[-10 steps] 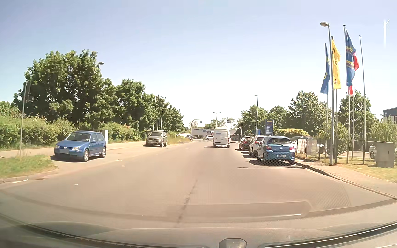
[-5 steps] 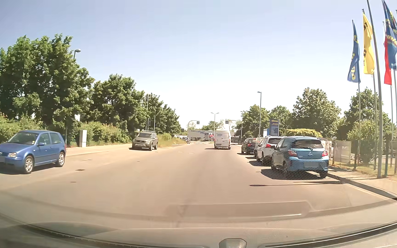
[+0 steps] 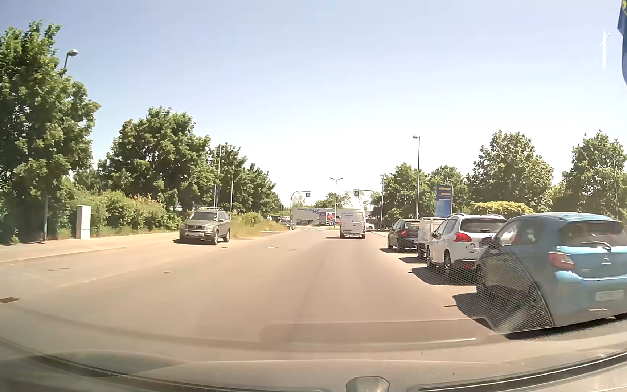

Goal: Follow the waypoints while adhering to traffic rules and regulations

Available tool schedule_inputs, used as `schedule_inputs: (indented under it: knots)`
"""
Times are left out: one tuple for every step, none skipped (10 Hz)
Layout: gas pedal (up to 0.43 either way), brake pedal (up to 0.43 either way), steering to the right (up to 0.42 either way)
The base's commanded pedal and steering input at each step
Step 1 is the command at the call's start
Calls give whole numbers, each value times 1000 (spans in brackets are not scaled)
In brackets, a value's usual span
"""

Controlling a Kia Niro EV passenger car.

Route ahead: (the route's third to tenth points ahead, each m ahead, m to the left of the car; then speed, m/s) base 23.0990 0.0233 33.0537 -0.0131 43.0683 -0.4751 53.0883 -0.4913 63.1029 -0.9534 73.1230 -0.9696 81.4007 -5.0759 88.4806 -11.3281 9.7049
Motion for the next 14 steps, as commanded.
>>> schedule_inputs:
  knots:
    - [28,30,9]
    - [28,30,9]
    - [28,30,9]
    - [28,24,10]
    - [28,30,15]
    - [28,30,17]
    - [28,30,17]
    - [28,24,17]
    - [28,24,17]
    - [28,30,17]
    - [28,30,17]
    - [20,24,17]
    - [20,30,17]
    - [20,30,16]
